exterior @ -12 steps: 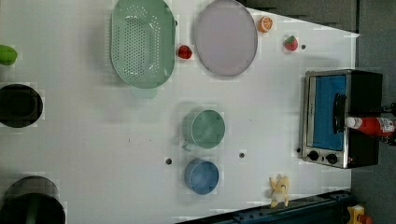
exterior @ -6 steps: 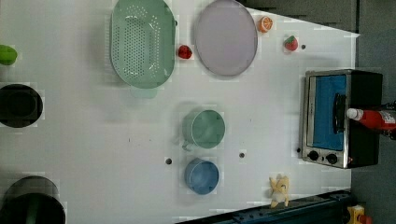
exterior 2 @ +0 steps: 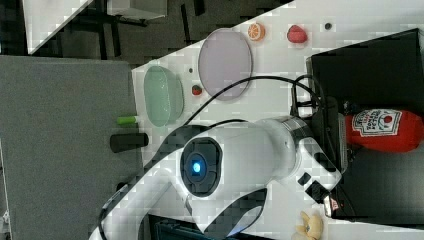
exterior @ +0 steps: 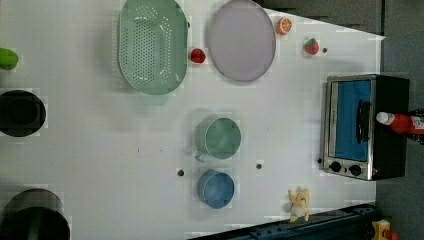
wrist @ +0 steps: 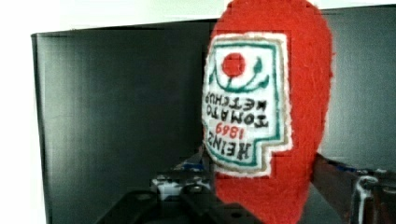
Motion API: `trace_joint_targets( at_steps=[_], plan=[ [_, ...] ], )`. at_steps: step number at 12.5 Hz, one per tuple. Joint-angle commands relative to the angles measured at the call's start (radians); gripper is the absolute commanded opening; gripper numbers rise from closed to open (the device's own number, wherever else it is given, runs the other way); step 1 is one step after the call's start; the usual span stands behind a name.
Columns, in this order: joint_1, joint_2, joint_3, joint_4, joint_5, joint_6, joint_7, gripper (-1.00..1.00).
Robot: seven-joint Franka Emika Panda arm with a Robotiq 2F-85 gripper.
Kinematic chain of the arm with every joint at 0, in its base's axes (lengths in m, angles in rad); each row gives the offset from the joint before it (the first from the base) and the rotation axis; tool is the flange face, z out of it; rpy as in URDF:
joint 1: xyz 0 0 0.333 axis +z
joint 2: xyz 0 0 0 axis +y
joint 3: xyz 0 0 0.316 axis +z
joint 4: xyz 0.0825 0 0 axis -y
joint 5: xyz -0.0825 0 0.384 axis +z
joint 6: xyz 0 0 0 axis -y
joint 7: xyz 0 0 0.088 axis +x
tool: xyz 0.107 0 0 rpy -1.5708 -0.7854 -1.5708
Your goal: Pick Ketchup from oven and place it on table.
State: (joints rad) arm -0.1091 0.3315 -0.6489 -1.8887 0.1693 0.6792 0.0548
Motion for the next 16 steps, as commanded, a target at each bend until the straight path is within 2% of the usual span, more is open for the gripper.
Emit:
trace_joint_targets(
  at_steps=[1, 4, 6, 8, 12, 16],
  plan=[
    [0.049, -0.090, 0.010, 0.124, -0.061, -0.083, -0.125, 0.29],
    [0.115, -0.174, 0.056, 0.255, -0.082, -0.331, -0.142, 0.29],
    [0.152, -0.223, 0.108, 0.300, -0.082, -0.466, -0.142, 0.29],
    [0.183, -0.272, 0.184, 0.300, -0.082, -0.533, -0.142, 0.29],
    [0.218, -0.298, 0.366, 0.290, -0.090, -0.540, -0.138, 0.29],
    [0.226, -0.288, 0.511, 0.161, -0.121, -0.536, -0.032, 0.29]
  ],
)
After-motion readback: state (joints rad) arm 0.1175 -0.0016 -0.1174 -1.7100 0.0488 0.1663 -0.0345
